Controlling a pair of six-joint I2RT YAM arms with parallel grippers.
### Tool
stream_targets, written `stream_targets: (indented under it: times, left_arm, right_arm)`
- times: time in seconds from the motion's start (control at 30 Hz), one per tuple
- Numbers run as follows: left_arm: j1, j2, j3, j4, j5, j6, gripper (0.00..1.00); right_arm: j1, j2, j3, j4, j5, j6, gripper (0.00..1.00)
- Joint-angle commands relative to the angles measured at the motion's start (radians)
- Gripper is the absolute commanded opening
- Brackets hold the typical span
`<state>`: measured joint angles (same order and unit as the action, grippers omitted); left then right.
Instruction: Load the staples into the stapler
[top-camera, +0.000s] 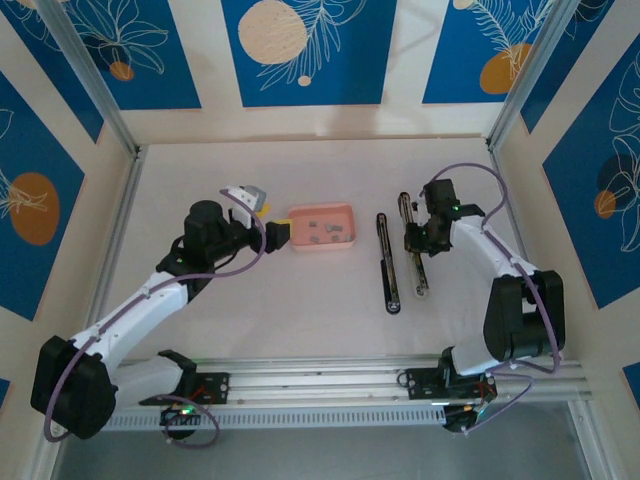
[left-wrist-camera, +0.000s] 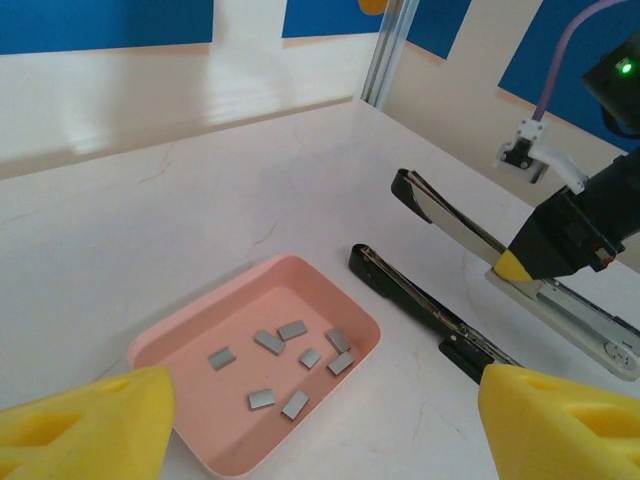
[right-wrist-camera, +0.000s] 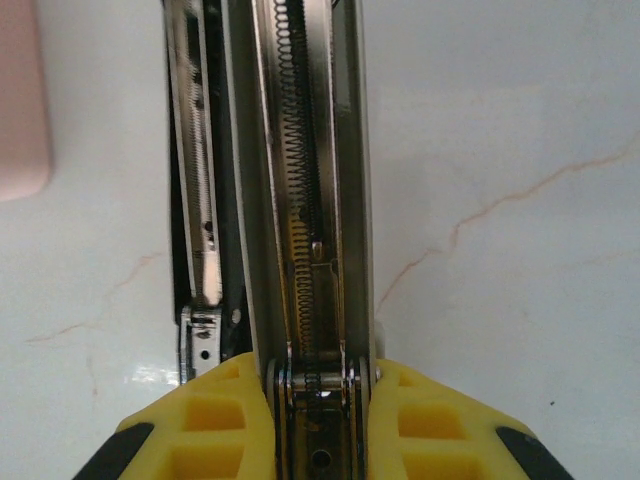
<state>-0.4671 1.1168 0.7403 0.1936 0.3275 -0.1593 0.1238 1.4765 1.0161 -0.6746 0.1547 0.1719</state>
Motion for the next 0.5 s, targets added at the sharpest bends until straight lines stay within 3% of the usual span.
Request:
stream_targets:
  times: [0.0,0.47]
  left_arm:
    - [-0.004,0.008,-0.004,-0.006,-0.015,-0.012,0.79]
    - [-0.005,0.033,0.007,-0.030,-0.032,-0.013,0.79]
  right_arm:
    - [-0.007,0.010,0.034,-0.008,0.009,0.034,0.00]
    - [-0.011,0.113,0.027,-0.008,0.022,0.043,0.00]
